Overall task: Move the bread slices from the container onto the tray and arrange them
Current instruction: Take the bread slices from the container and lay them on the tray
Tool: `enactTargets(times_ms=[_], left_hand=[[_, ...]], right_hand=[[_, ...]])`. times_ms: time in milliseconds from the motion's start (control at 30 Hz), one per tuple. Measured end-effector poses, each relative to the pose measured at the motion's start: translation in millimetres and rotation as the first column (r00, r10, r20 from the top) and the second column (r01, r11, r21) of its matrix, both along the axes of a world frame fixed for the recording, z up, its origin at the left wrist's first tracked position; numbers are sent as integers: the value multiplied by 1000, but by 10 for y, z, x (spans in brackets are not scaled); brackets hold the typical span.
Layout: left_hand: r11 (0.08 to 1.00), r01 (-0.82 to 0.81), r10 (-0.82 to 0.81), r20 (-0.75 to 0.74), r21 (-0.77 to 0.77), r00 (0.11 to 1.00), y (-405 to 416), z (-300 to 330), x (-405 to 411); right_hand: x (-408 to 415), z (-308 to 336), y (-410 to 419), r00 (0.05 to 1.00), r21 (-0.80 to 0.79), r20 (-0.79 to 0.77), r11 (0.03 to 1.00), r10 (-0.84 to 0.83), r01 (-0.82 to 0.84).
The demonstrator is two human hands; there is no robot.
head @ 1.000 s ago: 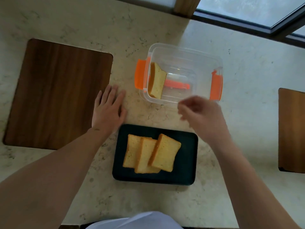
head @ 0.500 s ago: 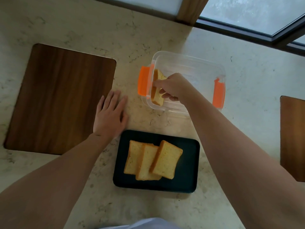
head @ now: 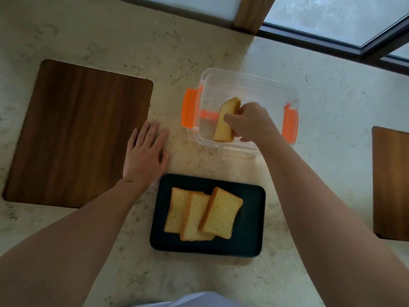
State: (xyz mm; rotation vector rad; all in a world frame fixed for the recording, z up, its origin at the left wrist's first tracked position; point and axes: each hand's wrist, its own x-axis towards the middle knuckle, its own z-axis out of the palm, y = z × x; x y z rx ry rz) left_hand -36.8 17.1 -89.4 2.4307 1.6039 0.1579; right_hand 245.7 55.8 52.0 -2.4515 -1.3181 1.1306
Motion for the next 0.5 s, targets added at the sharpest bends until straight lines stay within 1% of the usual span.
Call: enactTargets(times_ms=[67,133,200,233,267,300,333,367,400,433,467,500], left_hand=[[1000,-3,3,0,-6,1000,4,8,2],[1000,-2,2,-8,-17,1000,5,15,-2],[1000,-1,1,-6,-19,1000,1,25,-4],[1000,-1,1,-2,-17,1000,-1,32,-2],[1000,-2,2,3,-14,1000,-4,37,3],[1000,-3,3,4,-7,1000,-5,41,6],[1000,-4,4,0,-1,1000,-5,43,7],[1000,-3,3,-8,0,1000,-2,42,7],[1000,-1,1,-16,-3,1000,3,39,7],[1000,-1,1,-21,-9,1000,7,37,6],[1000,-3,2,-22,-12,1000,6,35,7],[1000,-6,6,-20,-11,1000,4,35,8]], right_hand=[[15,28,-34,998,-6,56,1000,12,-12],[10,112,-77,997,30,72,999,12,-15],[23,261,-145,998,136,65,991,-8,-1],[43,358,-201,999,205,24,978,-43,37],[71,465,-279,994,265,-63,959,-84,98],[101,573,-383,974,307,-194,936,-114,170],[126,671,-513,926,321,-356,915,-124,246],[143,734,-660,847,304,-519,900,-118,311],[152,751,-822,754,263,-648,899,-105,351],[151,713,-997,675,212,-731,908,-97,361],[138,635,-1178,621,158,-776,920,-108,358],[113,533,-1355,592,95,-793,930,-145,355]])
